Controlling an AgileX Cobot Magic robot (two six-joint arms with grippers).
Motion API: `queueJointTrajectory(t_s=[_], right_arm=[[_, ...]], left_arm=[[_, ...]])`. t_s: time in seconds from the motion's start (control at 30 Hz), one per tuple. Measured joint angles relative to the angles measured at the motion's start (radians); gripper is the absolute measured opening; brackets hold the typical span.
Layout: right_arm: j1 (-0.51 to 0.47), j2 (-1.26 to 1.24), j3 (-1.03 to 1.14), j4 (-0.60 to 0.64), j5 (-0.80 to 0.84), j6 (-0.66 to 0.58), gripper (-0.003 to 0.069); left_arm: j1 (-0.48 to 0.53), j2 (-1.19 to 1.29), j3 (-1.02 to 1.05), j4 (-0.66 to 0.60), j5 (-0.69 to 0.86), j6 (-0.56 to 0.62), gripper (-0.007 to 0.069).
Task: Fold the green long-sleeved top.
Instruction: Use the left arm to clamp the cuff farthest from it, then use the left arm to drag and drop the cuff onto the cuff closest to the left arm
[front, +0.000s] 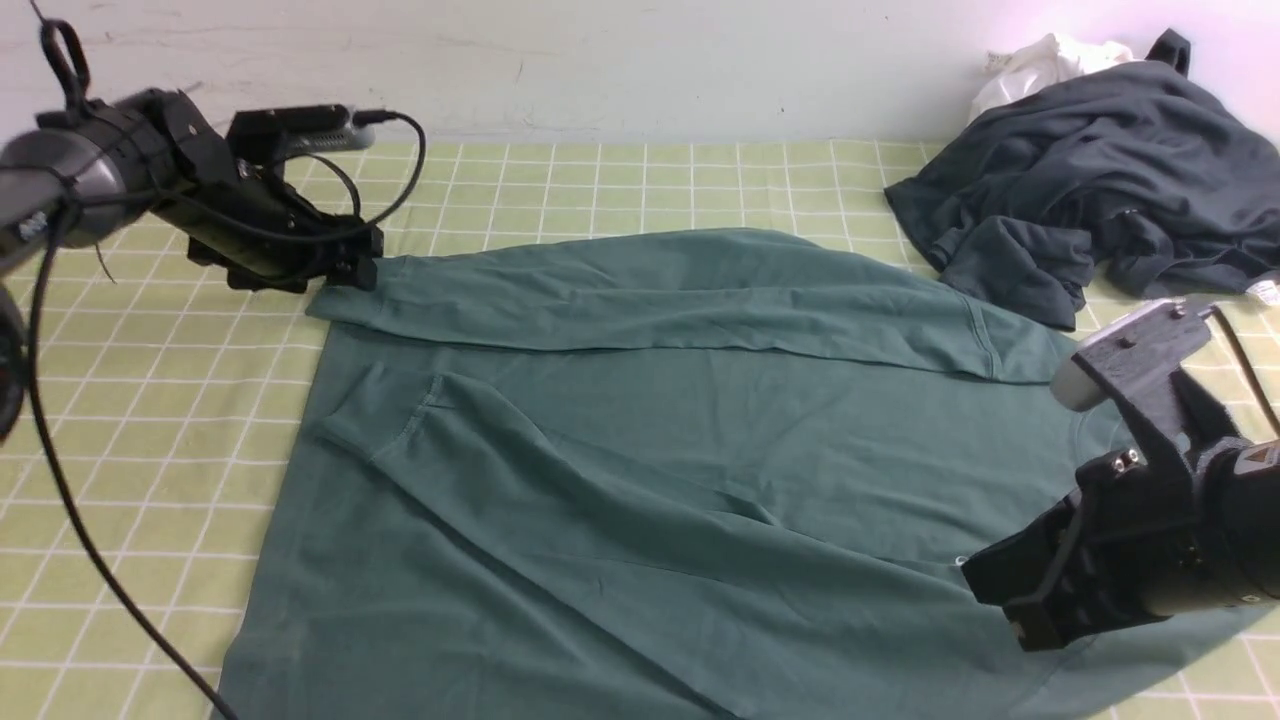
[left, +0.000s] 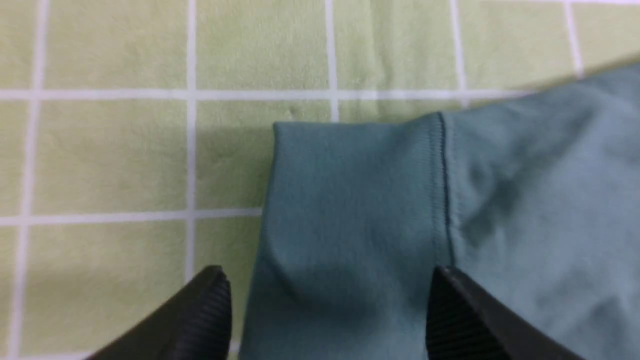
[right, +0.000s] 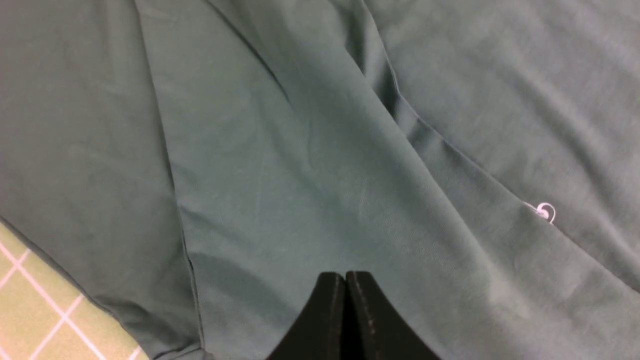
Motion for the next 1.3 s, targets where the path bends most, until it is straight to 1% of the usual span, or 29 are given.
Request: queueJointTrajectory(t_s=[0.03,0.13,0.17,0.23,0.3,0.33,0.47,0.5,0.63,0.7,0.73,0.8,0.87,1.0,1.07,1.1,1.13,1.2,1.27,1.3], right_arm=[[0.000,0.002,0.000,0.000,0.000,0.000,-0.0010],[0.000,0.012,0.000,0.000,-0.001,-0.003,-0.0010],[0.000,0.012,0.000,0.000,-0.001,-0.004,-0.0010],[0.000,0.012,0.000,0.000,-0.003,-0.005,-0.0010],[0.000,0.013,0.000,0.000,-0.003,-0.005,-0.0010],[0.000,0.014,0.000,0.000,-0.003,-0.005,-0.0010],[0.000,0.017,0.000,0.000,0.001,-0.005,-0.0010],[0.000,0.019,0.000,0.000,0.007,-0.005,-0.0010],[0.000,0.020,0.000,0.000,0.027,0.004,-0.0010],[0.000,0.021,0.000,0.000,0.030,0.004,-0.0010],[0.001,0.021,0.000,0.003,0.034,0.004,-0.0010],[0.002,0.021,-0.001,0.003,0.040,0.004,-0.0010],[0.002,0.021,-0.001,0.002,0.046,0.004,-0.0010],[0.002,0.021,-0.001,0.001,0.049,0.004,-0.0010],[0.002,0.021,-0.001,0.001,0.049,0.004,-0.0010],[0.002,0.021,-0.001,0.001,0.049,0.004,-0.0010],[0.002,0.021,-0.001,0.001,0.049,0.004,-0.0010],[0.002,0.021,-0.001,0.001,0.049,0.004,-0.0010],[0.002,0.021,-0.001,0.001,0.053,0.004,-0.0010],[0.002,0.021,-0.001,0.001,0.059,0.004,-0.0010]], left_arm=[[0.000,0.003,-0.002,0.000,0.000,-0.001,0.0459],[-0.002,0.027,-0.027,0.000,0.020,-0.003,0.0299],[-0.003,0.026,-0.030,0.002,0.026,-0.003,0.0219],[-0.005,0.014,-0.030,0.014,0.043,-0.002,0.0099],[-0.007,-0.004,-0.030,0.029,0.060,0.000,0.0041],[-0.008,-0.019,-0.030,0.037,0.074,0.003,0.0030],[-0.022,-0.096,-0.030,0.059,0.157,0.008,0.0027],[-0.031,-0.143,-0.034,0.077,0.226,0.008,0.0027],[-0.057,-0.210,-0.041,0.117,0.439,-0.003,0.0027],[-0.073,-0.221,-0.024,0.139,0.518,-0.016,0.0027],[-0.079,-0.230,-0.008,0.151,0.533,-0.022,0.0027],[-0.091,-0.254,0.059,0.177,0.543,-0.033,0.0027],[-0.118,-0.333,0.209,0.231,0.545,-0.041,0.0027],[-0.158,-0.496,0.464,0.262,0.539,-0.056,0.0027],[-0.171,-0.573,0.587,0.262,0.505,-0.065,0.0027],[-0.172,-0.581,0.587,0.262,0.499,-0.065,0.0027],[-0.178,-0.636,0.678,0.265,0.448,-0.067,0.0027],[-0.181,-0.658,0.734,0.274,0.411,-0.070,0.0030],[-0.181,-0.673,0.799,0.297,0.389,-0.073,0.0050],[-0.182,-0.674,0.825,0.308,0.391,-0.073,0.0081]])
